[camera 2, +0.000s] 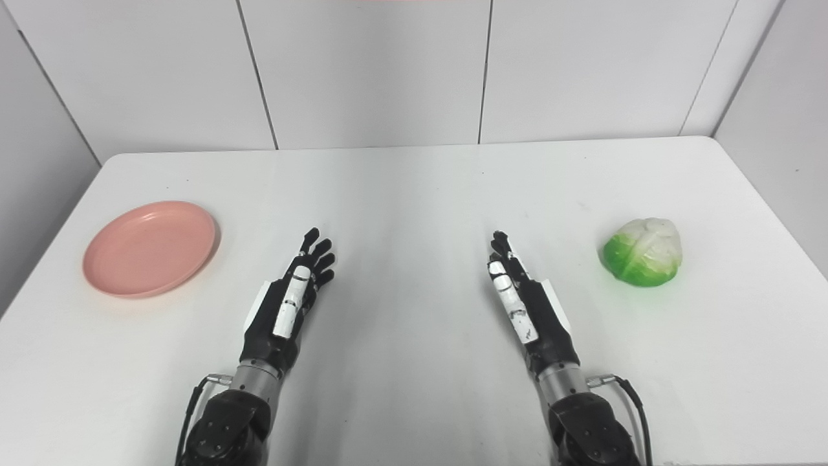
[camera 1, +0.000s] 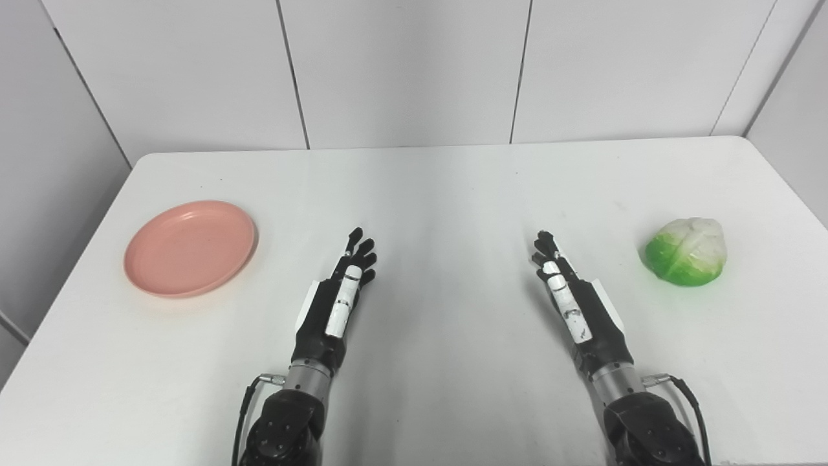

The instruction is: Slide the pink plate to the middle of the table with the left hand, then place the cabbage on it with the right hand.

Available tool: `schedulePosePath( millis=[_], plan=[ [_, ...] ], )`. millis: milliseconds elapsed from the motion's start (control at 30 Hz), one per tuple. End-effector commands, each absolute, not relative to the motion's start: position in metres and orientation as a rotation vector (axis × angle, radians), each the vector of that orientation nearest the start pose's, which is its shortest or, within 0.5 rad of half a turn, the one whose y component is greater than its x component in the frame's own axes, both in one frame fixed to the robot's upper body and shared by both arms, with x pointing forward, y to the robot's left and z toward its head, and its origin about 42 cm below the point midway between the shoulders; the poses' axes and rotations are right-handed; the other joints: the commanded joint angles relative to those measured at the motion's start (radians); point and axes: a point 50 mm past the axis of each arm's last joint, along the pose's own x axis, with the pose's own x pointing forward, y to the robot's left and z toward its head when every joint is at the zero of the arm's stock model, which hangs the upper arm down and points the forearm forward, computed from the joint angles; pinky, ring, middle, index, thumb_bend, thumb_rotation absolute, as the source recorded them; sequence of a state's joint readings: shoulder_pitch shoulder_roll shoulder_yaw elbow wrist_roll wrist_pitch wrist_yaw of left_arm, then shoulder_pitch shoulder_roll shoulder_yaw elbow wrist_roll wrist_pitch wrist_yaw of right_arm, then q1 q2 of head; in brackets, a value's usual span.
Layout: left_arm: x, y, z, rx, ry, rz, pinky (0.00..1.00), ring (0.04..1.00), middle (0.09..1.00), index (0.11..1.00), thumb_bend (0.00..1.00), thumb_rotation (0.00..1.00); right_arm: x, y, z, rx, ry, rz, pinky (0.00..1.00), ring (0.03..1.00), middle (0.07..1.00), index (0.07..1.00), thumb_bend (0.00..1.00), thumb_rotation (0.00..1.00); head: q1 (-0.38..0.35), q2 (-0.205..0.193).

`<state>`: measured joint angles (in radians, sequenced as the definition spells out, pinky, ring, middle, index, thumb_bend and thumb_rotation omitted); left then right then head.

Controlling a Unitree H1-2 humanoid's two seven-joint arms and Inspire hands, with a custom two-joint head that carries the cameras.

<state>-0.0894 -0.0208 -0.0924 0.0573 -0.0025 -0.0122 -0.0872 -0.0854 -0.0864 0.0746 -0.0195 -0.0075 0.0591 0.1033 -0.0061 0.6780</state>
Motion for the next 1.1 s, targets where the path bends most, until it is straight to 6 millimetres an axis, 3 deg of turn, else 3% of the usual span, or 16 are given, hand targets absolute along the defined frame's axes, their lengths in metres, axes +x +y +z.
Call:
schedulePosePath(
  millis=[0, 667, 800, 833, 867, 933, 1067],
  plan=[
    [0.306, 0.167, 0.088, -0.014, 0.015, -0.205, 0.94, 0.952, 0.968, 0.978, 0.47, 1.00, 0.312, -0.200, 0.123, -0.097, -0.040, 0.225, 0.97, 0.963, 0.978, 0.977, 0.22, 1.00, 0.000, 0.000],
    [0.305, 0.166, 0.088, -0.016, 0.018, -0.208, 0.94, 0.956, 0.972, 0.982, 0.47, 1.00, 0.312, -0.201, 0.123, -0.096, -0.042, 0.226, 0.97, 0.963, 0.976, 0.975, 0.22, 1.00, 0.012, -0.005],
    [0.307, 0.162, 0.085, -0.003, 0.012, -0.212, 0.94, 0.959, 0.969, 0.979, 0.45, 1.00, 0.313, -0.205, 0.122, -0.093, -0.041, 0.226, 0.98, 0.965, 0.979, 0.976, 0.22, 1.00, 0.085, -0.018],
    [0.308, 0.160, 0.084, -0.002, 0.010, -0.214, 0.94, 0.960, 0.969, 0.978, 0.44, 1.00, 0.314, -0.207, 0.122, -0.093, -0.041, 0.226, 0.98, 0.965, 0.979, 0.976, 0.23, 1.00, 0.144, -0.028],
    [0.309, 0.158, 0.083, -0.001, 0.005, -0.217, 0.95, 0.962, 0.970, 0.979, 0.43, 1.00, 0.314, -0.209, 0.122, -0.094, -0.041, 0.225, 0.98, 0.966, 0.980, 0.976, 0.23, 1.00, 0.144, -0.028],
    [0.311, 0.151, 0.080, -0.001, 0.004, -0.223, 0.96, 0.971, 0.975, 0.983, 0.41, 1.00, 0.315, -0.215, 0.121, -0.093, -0.043, 0.223, 0.98, 0.964, 0.978, 0.975, 0.22, 1.00, 0.247, -0.056],
    [0.316, 0.135, 0.071, 0.002, 0.015, -0.212, 0.98, 0.982, 0.988, 0.980, 0.43, 1.00, 0.315, -0.228, 0.118, -0.093, -0.060, 0.233, 1.00, 0.975, 0.990, 0.992, 0.19, 1.00, 0.348, -0.107]
  ],
)
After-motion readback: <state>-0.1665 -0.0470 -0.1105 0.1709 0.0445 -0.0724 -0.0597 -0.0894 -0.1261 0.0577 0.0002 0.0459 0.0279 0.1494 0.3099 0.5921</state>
